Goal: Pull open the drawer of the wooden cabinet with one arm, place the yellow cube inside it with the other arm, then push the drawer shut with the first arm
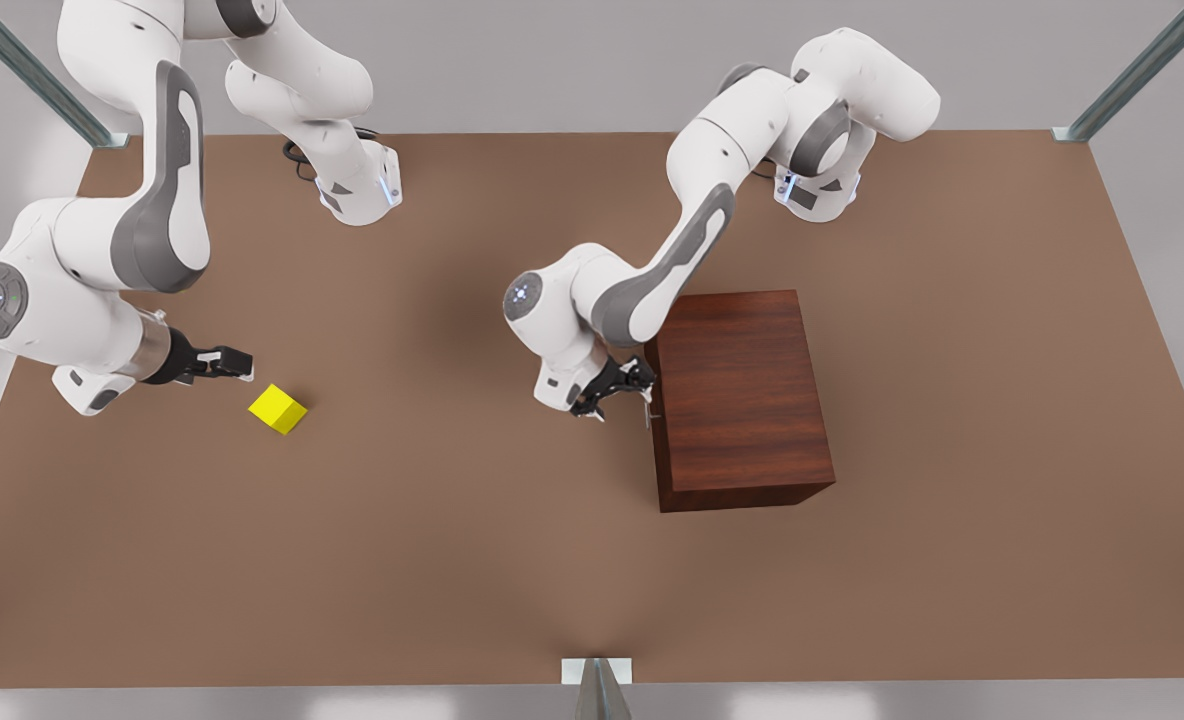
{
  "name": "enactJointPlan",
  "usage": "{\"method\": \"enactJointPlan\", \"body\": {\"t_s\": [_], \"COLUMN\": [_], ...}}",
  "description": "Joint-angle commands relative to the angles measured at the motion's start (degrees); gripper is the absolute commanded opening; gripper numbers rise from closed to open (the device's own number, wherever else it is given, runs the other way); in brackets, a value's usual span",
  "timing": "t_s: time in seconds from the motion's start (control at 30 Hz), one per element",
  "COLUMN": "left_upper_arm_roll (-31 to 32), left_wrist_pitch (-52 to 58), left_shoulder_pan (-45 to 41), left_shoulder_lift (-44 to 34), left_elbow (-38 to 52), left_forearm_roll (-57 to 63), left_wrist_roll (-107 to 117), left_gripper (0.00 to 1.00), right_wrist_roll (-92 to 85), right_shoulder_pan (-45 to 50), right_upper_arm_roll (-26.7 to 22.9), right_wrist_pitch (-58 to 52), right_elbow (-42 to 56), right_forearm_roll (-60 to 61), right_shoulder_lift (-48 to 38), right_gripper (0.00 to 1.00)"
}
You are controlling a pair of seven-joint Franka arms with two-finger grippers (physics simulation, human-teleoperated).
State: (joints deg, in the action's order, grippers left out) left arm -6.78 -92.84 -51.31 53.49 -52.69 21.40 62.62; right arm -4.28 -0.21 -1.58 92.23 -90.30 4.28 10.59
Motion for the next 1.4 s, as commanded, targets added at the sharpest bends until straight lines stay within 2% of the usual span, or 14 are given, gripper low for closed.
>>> {"method": "enactJointPlan", "body": {"t_s": [0.0,0.33,0.43,0.57,0.93,1.37], "left_upper_arm_roll": [-0.16,0.37,0.01,-0.51,0.63,2.56], "left_wrist_pitch": [0.47,1.96,4.16,8.20,-2.08,-2.17], "left_shoulder_pan": [-0.02,-1.25,-1.07,-1.25,-1.16,-2.30], "left_shoulder_lift": [0.03,2.32,2.32,2.41,3.37,3.29], "left_elbow": [0.04,-0.22,-0.40,-0.31,-0.05,0.30], "left_forearm_roll": [0.14,1.10,1.10,1.19,0.31,0.14], "left_wrist_roll": [-7.16,-9.61,-18.14,-17.27,-0.83,3.48], "left_gripper": [1.00,1.00,1.00,1.00,1.00,1.00], "right_wrist_roll": [-0.03,-0.03,-0.03,-0.03,0.06,0.06], "right_shoulder_pan": [0.03,0.03,0.03,0.12,0.12,0.21], "right_upper_arm_roll": [0.00,0.08,0.08,0.08,0.08,0.08], "right_wrist_pitch": [-0.03,-0.03,-0.03,-0.03,-0.03,-0.03], "right_elbow": [0.03,0.03,0.03,0.03,0.03,0.03], "right_forearm_roll": [0.03,-0.06,0.03,-0.06,-0.06,-0.06], "right_shoulder_lift": [0.05,0.05,0.05,0.13,0.22,0.22], "right_gripper": [1.00,1.00,1.00,1.00,1.00,1.00]}}
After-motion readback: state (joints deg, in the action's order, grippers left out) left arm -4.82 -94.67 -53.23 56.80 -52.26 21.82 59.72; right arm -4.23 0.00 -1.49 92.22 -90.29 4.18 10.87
